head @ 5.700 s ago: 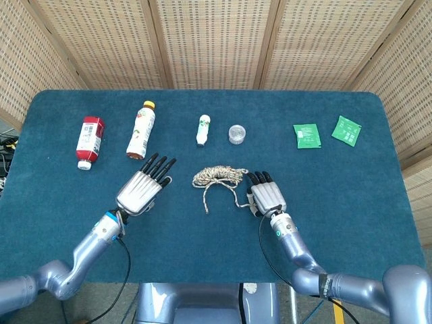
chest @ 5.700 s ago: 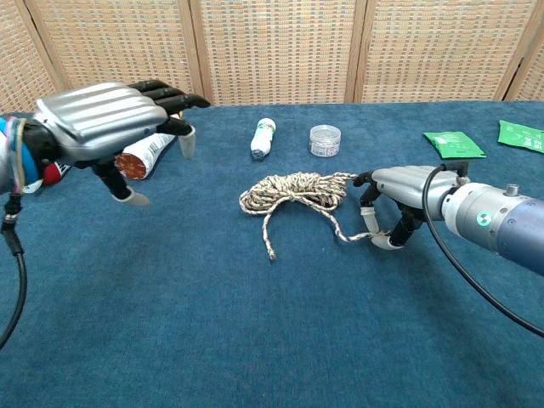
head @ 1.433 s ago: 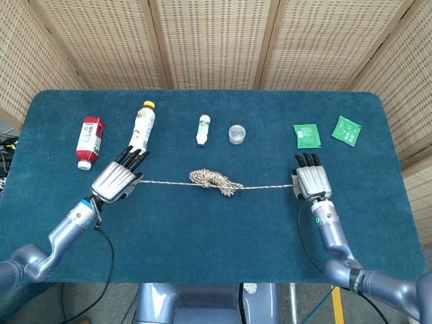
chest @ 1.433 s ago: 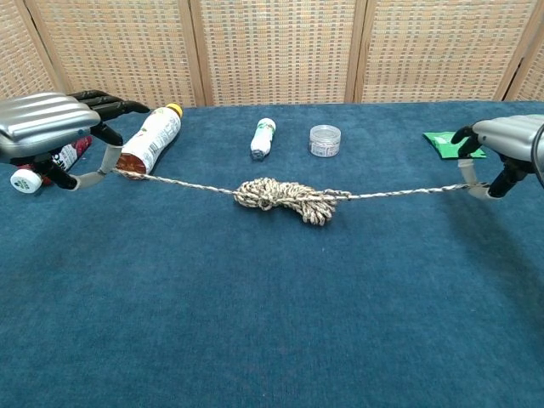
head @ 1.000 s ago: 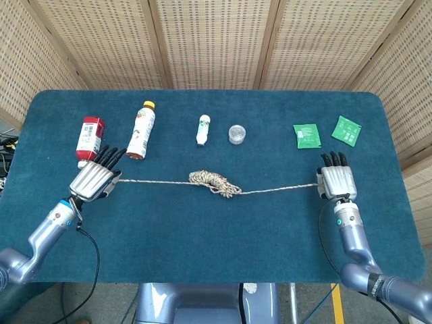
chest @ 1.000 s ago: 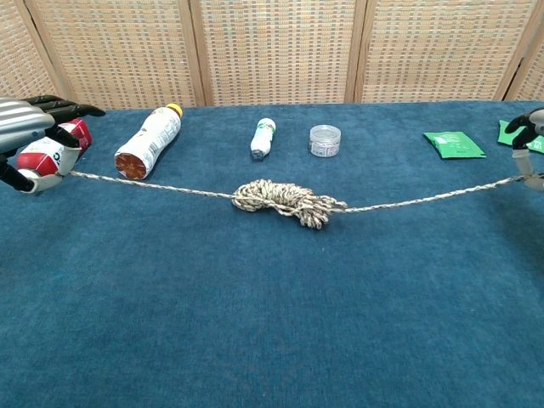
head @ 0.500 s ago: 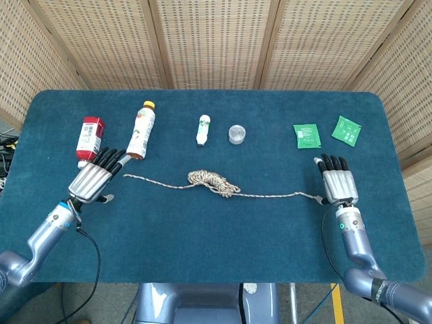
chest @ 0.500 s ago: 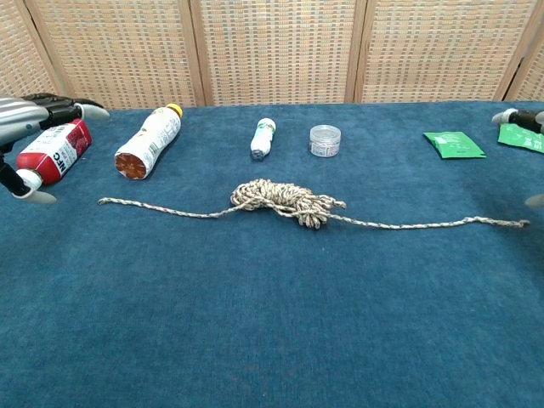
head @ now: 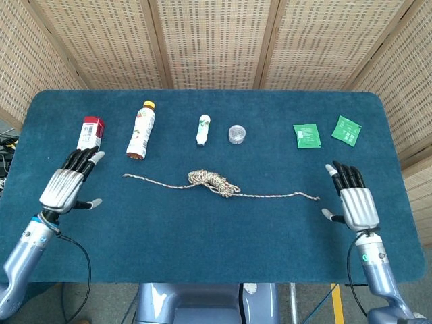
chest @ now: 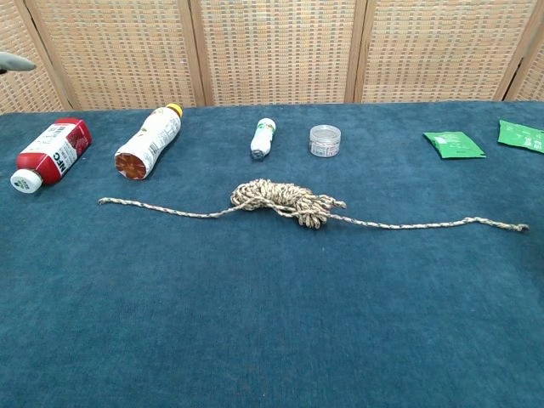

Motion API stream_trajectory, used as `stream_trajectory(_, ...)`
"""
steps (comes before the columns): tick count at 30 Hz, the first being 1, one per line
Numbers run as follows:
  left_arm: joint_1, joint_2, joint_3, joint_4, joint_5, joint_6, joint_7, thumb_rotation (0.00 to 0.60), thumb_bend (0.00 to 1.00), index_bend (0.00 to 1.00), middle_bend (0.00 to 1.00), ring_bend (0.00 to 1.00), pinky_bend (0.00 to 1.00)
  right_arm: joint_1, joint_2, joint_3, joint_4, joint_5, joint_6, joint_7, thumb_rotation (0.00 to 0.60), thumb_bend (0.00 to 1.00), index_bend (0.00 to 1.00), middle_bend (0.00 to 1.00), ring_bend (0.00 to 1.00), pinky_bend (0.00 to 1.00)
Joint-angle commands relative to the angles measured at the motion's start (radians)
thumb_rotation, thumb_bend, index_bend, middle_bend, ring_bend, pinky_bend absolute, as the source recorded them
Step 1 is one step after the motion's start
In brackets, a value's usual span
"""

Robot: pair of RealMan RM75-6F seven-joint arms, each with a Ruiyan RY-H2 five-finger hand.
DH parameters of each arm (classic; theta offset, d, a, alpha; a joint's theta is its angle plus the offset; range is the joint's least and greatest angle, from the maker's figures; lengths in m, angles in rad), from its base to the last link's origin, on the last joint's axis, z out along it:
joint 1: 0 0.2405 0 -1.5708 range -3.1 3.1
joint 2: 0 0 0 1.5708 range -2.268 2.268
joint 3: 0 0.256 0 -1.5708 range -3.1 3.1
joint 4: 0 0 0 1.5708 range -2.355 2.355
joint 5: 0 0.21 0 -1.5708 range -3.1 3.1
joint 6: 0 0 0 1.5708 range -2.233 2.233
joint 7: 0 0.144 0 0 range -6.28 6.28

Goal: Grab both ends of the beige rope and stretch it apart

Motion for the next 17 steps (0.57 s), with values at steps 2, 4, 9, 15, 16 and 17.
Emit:
stream_trajectory(2,0.121,0.057,0.026,-0.203,-0.105,0.121,0.271,0.6,0.0,0.0,0.0,0.0,0.0,-0.059,0.021,-0.036,-0.011,-0.092,0.092,0.041,0.6,0.0,0.0,0.0,0.0,0.0)
stream_trajectory(4,0.15,0.06,0.032,-0.265,-0.098,0.165,0.312,0.6,0.0,0.0,0.0,0.0,0.0,-0.084,0.025,-0.039,-0.022,-0.113,0.132,0.031,0.6,0.0,0.0,0.0,0.0,0.0)
stream_trajectory(9,0.199,0.048,0.046,-0.31,-0.047,0.223,0.304,0.6,0.0,0.0,0.0,0.0,0.0,-0.123,0.034,-0.043,-0.055,-0.144,0.186,-0.023,0.6,0.0,0.0,0.0,0.0,0.0)
stream_trajectory(15,0.244,0.02,0.055,-0.312,0.008,0.275,0.314,0.6,0.0,0.0,0.0,0.0,0.0,-0.147,0.046,-0.045,-0.072,-0.159,0.188,-0.017,0.6,0.0,0.0,0.0,0.0,0.0)
stream_trajectory(16,0.247,0.018,0.053,-0.312,0.013,0.275,0.31,0.6,0.0,0.0,0.0,0.0,0.0,-0.151,0.047,-0.044,-0.075,-0.16,0.187,-0.018,0.6,0.0,0.0,0.0,0.0,0.0)
stream_trajectory(17,0.249,0.017,0.051,-0.31,0.016,0.274,0.308,0.6,0.0,0.0,0.0,0.0,0.0,-0.153,0.048,-0.044,-0.076,-0.16,0.184,-0.02,0.6,0.0,0.0,0.0,0.0,0.0)
